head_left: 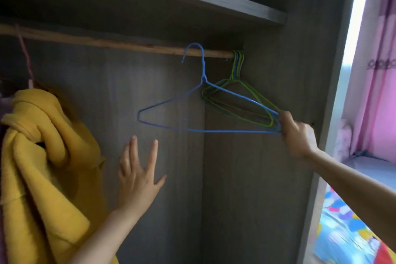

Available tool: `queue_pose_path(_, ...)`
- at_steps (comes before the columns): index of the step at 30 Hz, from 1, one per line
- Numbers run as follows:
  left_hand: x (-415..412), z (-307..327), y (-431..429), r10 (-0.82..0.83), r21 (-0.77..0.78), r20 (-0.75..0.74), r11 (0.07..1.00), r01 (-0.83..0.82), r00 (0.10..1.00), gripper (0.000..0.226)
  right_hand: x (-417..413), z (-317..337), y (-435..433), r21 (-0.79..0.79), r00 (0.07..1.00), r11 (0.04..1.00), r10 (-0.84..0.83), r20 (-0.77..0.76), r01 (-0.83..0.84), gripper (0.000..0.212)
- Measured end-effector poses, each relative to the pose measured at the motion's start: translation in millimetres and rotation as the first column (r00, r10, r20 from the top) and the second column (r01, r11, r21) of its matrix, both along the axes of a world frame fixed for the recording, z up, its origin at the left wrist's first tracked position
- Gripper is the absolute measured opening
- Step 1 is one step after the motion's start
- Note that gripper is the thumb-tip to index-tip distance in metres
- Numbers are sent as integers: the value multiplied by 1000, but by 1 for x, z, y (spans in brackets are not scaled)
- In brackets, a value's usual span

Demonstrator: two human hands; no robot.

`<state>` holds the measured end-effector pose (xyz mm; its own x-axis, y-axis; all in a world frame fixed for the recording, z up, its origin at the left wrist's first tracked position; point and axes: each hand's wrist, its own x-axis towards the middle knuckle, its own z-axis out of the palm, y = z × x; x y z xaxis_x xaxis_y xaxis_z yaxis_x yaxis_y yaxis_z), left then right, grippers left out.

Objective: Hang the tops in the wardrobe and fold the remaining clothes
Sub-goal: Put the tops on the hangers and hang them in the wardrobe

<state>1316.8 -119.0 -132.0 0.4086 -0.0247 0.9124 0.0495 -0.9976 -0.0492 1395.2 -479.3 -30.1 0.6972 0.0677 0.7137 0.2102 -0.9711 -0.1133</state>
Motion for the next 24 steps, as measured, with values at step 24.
queue_pose_path(24,0,-181,-440,-803,-270,-434,549,791,410,82,-307,-214,-401,65,766,764,-635,-102,642,28)
